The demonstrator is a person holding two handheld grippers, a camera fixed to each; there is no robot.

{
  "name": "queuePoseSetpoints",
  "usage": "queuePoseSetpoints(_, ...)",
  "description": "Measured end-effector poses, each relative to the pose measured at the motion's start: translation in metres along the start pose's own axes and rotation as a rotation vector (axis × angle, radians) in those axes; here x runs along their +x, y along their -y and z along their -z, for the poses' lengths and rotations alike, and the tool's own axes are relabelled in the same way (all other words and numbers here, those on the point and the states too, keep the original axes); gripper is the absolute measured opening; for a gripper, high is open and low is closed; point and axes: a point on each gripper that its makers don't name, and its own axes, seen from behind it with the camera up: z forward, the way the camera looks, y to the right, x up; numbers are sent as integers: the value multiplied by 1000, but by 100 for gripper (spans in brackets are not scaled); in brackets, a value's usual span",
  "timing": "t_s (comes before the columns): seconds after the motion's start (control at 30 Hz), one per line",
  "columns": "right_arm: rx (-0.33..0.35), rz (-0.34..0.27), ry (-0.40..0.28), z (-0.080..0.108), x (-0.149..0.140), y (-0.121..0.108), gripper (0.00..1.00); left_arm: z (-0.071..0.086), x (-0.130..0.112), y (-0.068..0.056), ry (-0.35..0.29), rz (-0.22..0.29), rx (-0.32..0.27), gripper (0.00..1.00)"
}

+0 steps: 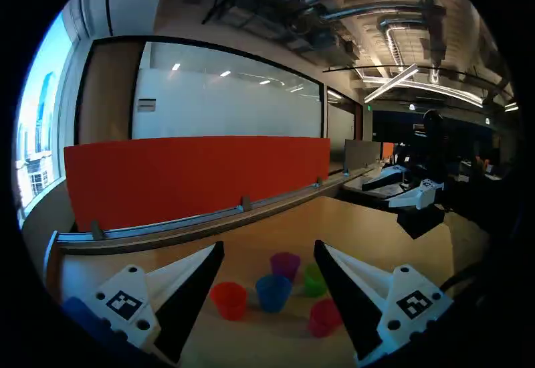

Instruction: Pour water

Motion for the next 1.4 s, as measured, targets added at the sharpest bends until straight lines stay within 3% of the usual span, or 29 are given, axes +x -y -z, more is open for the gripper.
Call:
queuePoseSetpoints(0.27, 28, 27, 54, -3, -8, 1, 100, -8, -6, -5, 36, 2, -67, 100)
queuePoseSetpoints(0.67, 69, 72, 150, -16, -28, 3, 100, -27, -28, -2, 131, -60, -112, 100)
queuePoseSetpoints(1.07, 73, 64, 216, -31, -60, -4, 100, -53, -61, 1, 206, -66, -138, 100)
queuePoseSetpoints(1.4, 86, 58, 266, -45, -86, -9, 100, -74, -88, -5, 266, -84, -178, 100)
